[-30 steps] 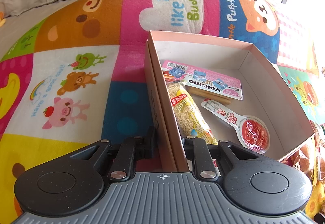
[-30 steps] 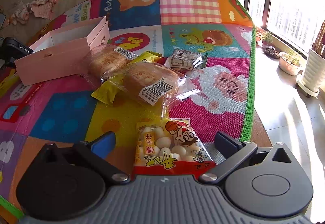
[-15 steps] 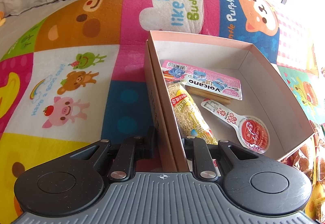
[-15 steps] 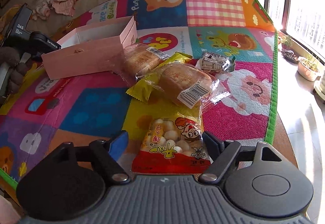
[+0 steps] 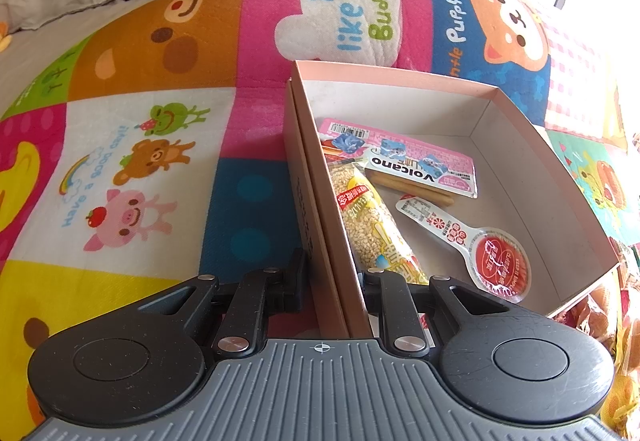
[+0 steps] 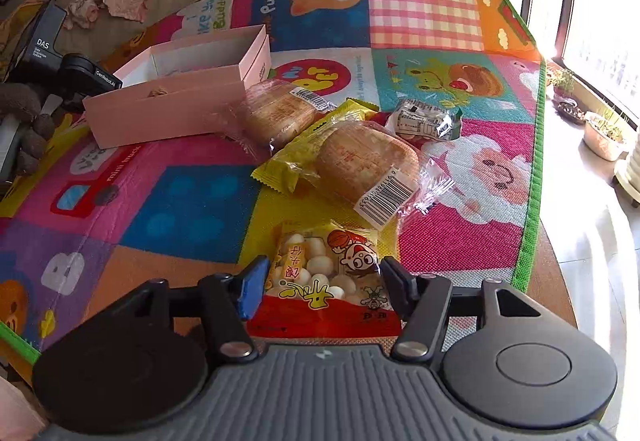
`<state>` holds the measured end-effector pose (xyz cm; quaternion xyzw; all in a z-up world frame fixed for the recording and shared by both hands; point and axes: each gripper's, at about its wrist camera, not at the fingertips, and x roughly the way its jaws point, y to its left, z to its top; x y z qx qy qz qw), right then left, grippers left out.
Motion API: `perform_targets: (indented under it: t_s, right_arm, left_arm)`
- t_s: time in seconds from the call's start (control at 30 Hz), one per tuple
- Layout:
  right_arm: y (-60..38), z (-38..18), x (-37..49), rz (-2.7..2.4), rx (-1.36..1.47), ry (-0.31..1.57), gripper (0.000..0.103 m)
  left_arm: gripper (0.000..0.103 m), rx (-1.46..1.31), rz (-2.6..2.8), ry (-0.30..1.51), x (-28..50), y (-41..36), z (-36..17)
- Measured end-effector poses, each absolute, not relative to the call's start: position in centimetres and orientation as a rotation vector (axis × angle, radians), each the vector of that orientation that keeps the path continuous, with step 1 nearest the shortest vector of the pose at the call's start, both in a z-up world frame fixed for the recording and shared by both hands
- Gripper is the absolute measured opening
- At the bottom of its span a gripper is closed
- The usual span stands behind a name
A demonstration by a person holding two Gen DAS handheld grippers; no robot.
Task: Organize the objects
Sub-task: 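Grasp the white-ball candy bag with the right gripper and lift it, then carry the candy bag into the pink box and open the right gripper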
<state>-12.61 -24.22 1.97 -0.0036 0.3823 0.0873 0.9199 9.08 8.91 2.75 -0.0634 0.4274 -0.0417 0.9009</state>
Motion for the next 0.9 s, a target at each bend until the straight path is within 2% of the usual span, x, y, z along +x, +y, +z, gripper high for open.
perform_targets:
  t_s: [0.23,0.5,0.7,0.9]
  right_arm:
    - [-23.1,3.3,-12.3,0.289,0.092,0.837,0.06]
    - [-22.5,8.6,-11.4,0.34,0.017,0.709,0.06]
    - [-20.9,14.5,-6.6,0.438,0.045,0.615,0.06]
    - [-16.8,16.0,-0.1,0.483,0.099,0.626,0.06]
  left_arm:
    - [0.02,-0.142,-0.087,0.879,8.9,9.1,2.8]
    - [0.019,-0.125,-0.076,0.875,8.9,8.8,3.0]
    - [0.019,-0.129,-0.078,0.862,8.8,8.9,2.8]
    - [0.02,-0.135,-0.085,0.86,8.8,8.9,2.7]
